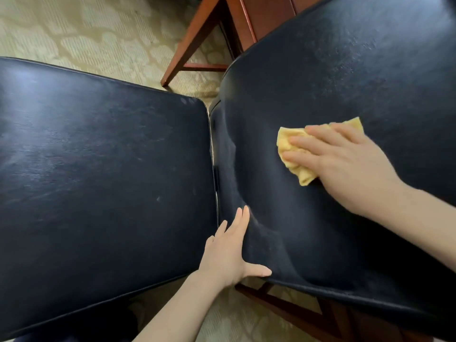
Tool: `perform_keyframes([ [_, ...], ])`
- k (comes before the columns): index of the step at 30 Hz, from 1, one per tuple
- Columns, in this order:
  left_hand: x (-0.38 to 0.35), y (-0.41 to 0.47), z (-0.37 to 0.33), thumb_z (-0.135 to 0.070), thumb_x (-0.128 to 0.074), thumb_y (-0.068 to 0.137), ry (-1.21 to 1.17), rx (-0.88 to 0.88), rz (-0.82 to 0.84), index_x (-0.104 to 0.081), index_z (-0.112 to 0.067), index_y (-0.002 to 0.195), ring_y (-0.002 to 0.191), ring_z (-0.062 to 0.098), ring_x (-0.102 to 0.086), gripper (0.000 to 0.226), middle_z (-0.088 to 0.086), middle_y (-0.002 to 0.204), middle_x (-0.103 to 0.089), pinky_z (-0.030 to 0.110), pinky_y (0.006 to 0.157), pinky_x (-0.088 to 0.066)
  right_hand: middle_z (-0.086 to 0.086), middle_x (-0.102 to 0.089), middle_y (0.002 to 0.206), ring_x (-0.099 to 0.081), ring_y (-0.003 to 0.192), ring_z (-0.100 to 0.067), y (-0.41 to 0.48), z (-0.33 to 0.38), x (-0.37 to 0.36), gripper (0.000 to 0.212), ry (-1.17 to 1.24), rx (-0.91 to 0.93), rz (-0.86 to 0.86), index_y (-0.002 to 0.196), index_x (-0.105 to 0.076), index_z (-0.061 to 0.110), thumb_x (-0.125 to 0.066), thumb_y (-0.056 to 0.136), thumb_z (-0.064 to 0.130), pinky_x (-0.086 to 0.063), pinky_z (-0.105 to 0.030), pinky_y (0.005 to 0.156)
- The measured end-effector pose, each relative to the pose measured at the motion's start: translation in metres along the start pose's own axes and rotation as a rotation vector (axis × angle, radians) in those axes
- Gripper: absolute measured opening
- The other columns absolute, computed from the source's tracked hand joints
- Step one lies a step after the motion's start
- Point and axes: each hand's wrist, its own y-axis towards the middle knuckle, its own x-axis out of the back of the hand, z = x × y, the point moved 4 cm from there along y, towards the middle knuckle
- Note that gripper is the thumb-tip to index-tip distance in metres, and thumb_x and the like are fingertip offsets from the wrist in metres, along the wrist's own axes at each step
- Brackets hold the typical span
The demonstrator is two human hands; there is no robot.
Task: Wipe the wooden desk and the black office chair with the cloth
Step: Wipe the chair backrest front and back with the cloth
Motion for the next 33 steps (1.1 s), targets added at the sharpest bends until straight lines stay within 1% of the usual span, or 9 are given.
perform_keyframes([
  [3, 0.010, 0.002, 0.004, -0.045, -0.080, 0.069, -0.009, -0.039, 0.063, 0.016, -0.040, 0.147, 0.147, 0.016, 0.010, 0.124, -0.025, 0.156, 0.010, 0.039, 0.120, -0.010, -0.008, -0.064, 0.116, -0.054, 0.112, -0.036, 0.046, -0.023, -0.016, 0.042, -0.043, -0.028, 0.028, 0.103, -0.068, 0.015, -0.069, 0.065, -0.005, -0.025, -0.043, 0.096],
  [5, 0.017, 0.007, 0.008, -0.042, -0.081, 0.070, 0.011, -0.056, 0.097, 0.016, -0.042, 0.147, 0.146, 0.017, 0.013, 0.123, -0.025, 0.156, 0.010, 0.042, 0.120, -0.008, -0.010, -0.063, 0.117, -0.051, 0.115, -0.038, 0.082, -0.027, -0.025, 0.042, -0.084, -0.041, 0.078, 0.104, -0.068, 0.013, -0.072, 0.065, -0.003, -0.021, -0.044, 0.097],
  [9, 0.017, 0.012, 0.006, -0.040, -0.080, 0.071, 0.016, -0.077, 0.146, 0.018, -0.041, 0.146, 0.146, 0.017, 0.015, 0.123, -0.022, 0.156, 0.013, 0.046, 0.119, -0.005, -0.003, -0.040, 0.143, -0.020, 0.139, -0.030, 0.144, -0.016, -0.042, 0.049, -0.175, -0.110, 0.233, 0.130, -0.052, 0.022, -0.064, 0.083, 0.019, -0.011, -0.044, 0.111],
  [15, 0.011, 0.016, 0.004, -0.038, -0.078, 0.074, -0.006, -0.093, 0.110, 0.019, -0.041, 0.146, 0.146, 0.017, 0.015, 0.121, -0.022, 0.156, 0.015, 0.046, 0.120, -0.003, -0.006, -0.013, 0.158, 0.002, 0.145, -0.032, 0.198, 0.014, -0.074, 0.061, -0.337, -0.177, 0.424, 0.146, -0.031, 0.022, -0.048, 0.091, 0.041, 0.001, -0.053, 0.115],
  [19, 0.009, 0.016, 0.000, -0.043, -0.079, 0.071, 0.024, -0.085, 0.080, 0.021, -0.039, 0.146, 0.145, 0.016, 0.018, 0.125, -0.020, 0.156, 0.019, 0.046, 0.119, 0.001, -0.007, -0.020, 0.156, -0.006, 0.144, -0.034, 0.203, 0.055, -0.110, 0.056, -0.449, -0.038, 0.624, 0.147, -0.030, 0.021, -0.030, 0.096, 0.044, 0.002, -0.054, 0.116],
  [24, 0.002, 0.016, 0.000, -0.048, -0.082, 0.064, 0.011, -0.068, 0.009, 0.024, -0.039, 0.146, 0.144, 0.017, 0.020, 0.135, -0.019, 0.155, 0.022, 0.049, 0.117, 0.006, -0.010, -0.031, 0.152, -0.018, 0.140, -0.036, 0.160, 0.097, -0.134, 0.053, -0.468, 0.138, 0.788, 0.142, -0.042, 0.020, -0.036, 0.096, 0.046, 0.002, -0.054, 0.115],
  [27, 0.001, 0.016, 0.005, -0.054, -0.082, 0.061, 0.054, -0.071, -0.040, 0.025, -0.037, 0.145, 0.145, 0.018, 0.018, 0.137, -0.019, 0.156, 0.021, 0.051, 0.117, 0.004, -0.009, -0.032, 0.151, -0.021, 0.139, -0.035, 0.127, 0.106, -0.124, 0.051, -0.433, 0.218, 0.744, 0.140, -0.044, 0.019, -0.039, 0.096, 0.045, -0.002, -0.051, 0.115],
  [30, -0.001, 0.015, 0.008, -0.058, -0.081, 0.059, 0.082, -0.067, -0.095, 0.020, -0.036, 0.148, 0.146, 0.018, 0.012, 0.136, -0.021, 0.157, 0.015, 0.050, 0.117, 0.003, -0.005, -0.042, 0.142, -0.028, 0.134, -0.031, 0.098, 0.109, -0.099, 0.044, -0.267, 0.180, 0.672, 0.132, -0.053, 0.018, -0.043, 0.096, 0.041, -0.009, -0.047, 0.114],
  [33, -0.004, 0.010, 0.006, -0.060, -0.080, 0.059, 0.097, -0.057, -0.141, 0.015, -0.035, 0.149, 0.147, 0.018, 0.009, 0.133, -0.020, 0.158, 0.009, 0.050, 0.117, 0.000, -0.002, -0.039, 0.145, -0.020, 0.138, -0.029, 0.062, 0.105, -0.073, 0.042, -0.123, 0.135, 0.631, 0.134, -0.051, 0.021, -0.043, 0.097, 0.040, -0.004, -0.048, 0.117],
])
